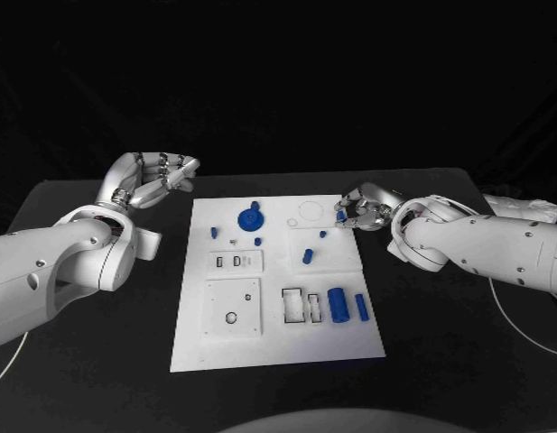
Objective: Assemble the parts on the task board
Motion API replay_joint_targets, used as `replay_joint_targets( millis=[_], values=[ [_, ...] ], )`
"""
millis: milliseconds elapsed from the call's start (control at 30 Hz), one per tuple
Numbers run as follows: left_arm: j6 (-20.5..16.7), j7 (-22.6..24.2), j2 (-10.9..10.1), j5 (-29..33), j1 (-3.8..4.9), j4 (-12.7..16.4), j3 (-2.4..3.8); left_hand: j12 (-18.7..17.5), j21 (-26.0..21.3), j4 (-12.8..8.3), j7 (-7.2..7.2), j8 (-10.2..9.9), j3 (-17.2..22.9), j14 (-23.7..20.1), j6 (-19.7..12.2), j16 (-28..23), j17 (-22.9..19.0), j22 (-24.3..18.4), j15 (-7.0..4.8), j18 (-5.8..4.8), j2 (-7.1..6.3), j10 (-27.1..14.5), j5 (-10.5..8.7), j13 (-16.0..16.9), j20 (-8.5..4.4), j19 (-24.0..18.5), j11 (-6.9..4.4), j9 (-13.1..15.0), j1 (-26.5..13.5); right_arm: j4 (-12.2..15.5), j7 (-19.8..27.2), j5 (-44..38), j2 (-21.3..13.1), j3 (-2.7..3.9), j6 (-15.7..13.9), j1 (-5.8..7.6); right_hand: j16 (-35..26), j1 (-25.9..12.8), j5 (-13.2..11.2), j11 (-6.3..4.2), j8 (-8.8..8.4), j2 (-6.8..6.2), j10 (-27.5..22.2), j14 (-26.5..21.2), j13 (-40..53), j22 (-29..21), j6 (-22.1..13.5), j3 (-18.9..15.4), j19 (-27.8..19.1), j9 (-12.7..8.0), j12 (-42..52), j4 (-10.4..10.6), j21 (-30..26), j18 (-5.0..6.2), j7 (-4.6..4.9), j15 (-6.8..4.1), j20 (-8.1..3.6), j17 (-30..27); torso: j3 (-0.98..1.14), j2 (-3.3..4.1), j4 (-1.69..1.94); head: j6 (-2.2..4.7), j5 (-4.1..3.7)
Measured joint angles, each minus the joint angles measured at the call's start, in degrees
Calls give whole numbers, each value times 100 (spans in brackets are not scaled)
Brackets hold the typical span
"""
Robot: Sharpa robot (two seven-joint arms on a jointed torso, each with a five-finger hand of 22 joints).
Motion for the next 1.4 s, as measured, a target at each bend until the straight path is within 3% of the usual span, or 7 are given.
replay_joint_targets(
  millis=[600,1400],
  values=[
    [1,4,-13,1,0,1,0,0,0,0,0,0,0,0,0,0,0,-5,0,0,0,0,0,-1,0,0,0,0,0,-61,-33,-4,4,0,-9,-2,0,45,22,0,0,-2,0,0,-1,4,0,12,7,-7,0,-12,0,0,0,0,-37,4,0,-2,4,-8,-8],
    [1,5,-31,1,0,10,0,0,0,0,0,0,0,-20,0,0,-5,-10,20,0,0,0,0,4,0,0,0,4,0,-81,-106,-5,11,0,-2,-6,0,98,22,-56,68,51,-16,0,-1,2,337,32,1,11,0,-32,0,0,-71,-42,-42,3,0,-2,5,-53,-4]
  ],
)
